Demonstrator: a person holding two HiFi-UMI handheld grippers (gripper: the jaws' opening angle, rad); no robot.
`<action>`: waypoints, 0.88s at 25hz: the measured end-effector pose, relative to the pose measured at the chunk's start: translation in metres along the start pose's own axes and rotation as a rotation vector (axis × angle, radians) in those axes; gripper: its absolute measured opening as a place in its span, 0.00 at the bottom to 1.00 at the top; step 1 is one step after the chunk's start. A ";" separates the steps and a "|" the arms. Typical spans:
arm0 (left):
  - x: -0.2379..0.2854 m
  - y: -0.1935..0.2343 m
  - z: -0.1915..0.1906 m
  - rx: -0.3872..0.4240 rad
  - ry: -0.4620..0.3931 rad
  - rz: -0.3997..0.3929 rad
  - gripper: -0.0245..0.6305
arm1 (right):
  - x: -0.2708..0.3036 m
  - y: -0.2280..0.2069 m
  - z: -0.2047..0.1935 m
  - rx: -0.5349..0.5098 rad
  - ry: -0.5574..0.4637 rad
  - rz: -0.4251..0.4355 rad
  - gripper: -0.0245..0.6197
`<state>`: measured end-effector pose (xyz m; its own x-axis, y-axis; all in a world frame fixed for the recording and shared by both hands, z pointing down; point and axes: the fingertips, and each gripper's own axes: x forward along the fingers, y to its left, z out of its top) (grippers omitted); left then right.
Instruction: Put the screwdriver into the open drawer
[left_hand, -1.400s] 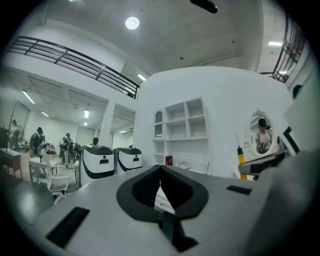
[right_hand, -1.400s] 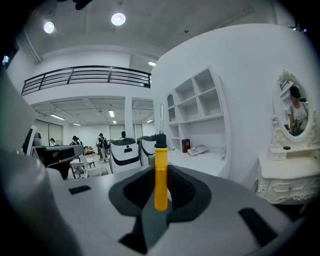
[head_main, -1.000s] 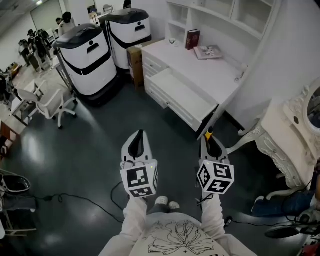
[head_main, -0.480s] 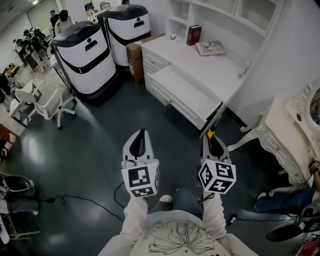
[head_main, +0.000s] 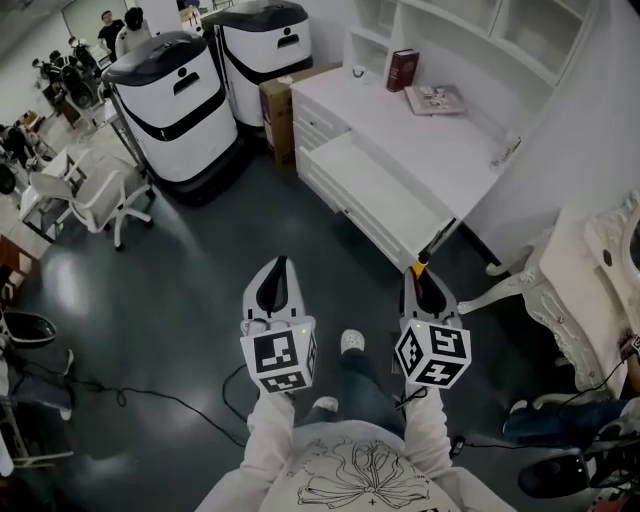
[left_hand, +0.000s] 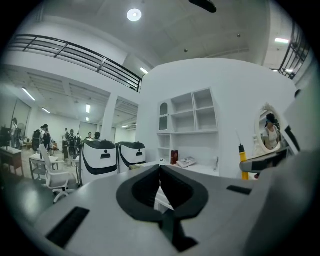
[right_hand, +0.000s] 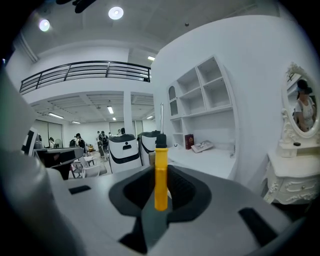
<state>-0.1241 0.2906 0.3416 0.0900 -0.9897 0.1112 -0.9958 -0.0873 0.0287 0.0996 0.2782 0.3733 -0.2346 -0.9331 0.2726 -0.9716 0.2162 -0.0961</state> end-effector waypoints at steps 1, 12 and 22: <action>0.009 0.000 -0.001 0.000 0.003 0.005 0.04 | 0.010 -0.003 0.002 -0.001 0.001 0.004 0.15; 0.130 -0.018 0.016 0.017 0.012 0.047 0.04 | 0.127 -0.054 0.046 -0.008 0.003 0.061 0.15; 0.229 -0.027 0.022 0.010 0.019 0.089 0.04 | 0.225 -0.093 0.075 -0.022 0.014 0.109 0.15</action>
<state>-0.0771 0.0638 0.3444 0.0009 -0.9913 0.1314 -1.0000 0.0001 0.0080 0.1392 0.0269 0.3717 -0.3387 -0.8996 0.2755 -0.9409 0.3220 -0.1052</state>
